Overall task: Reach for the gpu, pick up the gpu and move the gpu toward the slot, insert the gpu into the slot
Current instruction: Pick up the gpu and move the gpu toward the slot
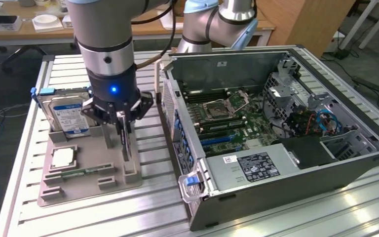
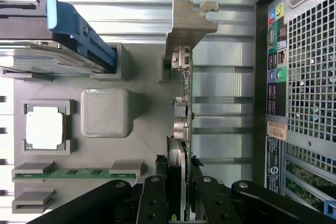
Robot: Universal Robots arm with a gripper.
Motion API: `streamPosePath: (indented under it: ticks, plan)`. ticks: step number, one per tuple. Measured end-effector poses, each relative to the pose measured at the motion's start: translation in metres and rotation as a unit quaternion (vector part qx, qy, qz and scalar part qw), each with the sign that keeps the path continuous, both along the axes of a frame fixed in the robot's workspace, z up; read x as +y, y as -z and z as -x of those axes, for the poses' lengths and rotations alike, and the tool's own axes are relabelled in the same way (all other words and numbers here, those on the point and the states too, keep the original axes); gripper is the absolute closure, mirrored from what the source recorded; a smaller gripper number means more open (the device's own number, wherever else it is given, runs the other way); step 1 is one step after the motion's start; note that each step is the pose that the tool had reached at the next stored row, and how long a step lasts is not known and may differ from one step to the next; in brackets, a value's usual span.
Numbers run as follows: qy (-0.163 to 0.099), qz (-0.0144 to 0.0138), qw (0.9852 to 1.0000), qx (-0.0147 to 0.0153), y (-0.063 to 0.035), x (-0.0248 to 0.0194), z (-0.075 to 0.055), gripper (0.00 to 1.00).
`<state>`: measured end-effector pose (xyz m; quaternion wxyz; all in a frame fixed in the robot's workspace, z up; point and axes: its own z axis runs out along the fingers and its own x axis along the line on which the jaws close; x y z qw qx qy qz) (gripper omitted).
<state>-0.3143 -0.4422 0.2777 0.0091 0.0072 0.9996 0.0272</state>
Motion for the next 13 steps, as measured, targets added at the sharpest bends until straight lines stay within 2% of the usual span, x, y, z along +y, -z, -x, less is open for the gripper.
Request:
streamPosePath:
  ticks: [13]
  plan:
    - [0.0, 0.0, 1.0, 0.0, -0.0097, 0.0, 0.0, 0.74]
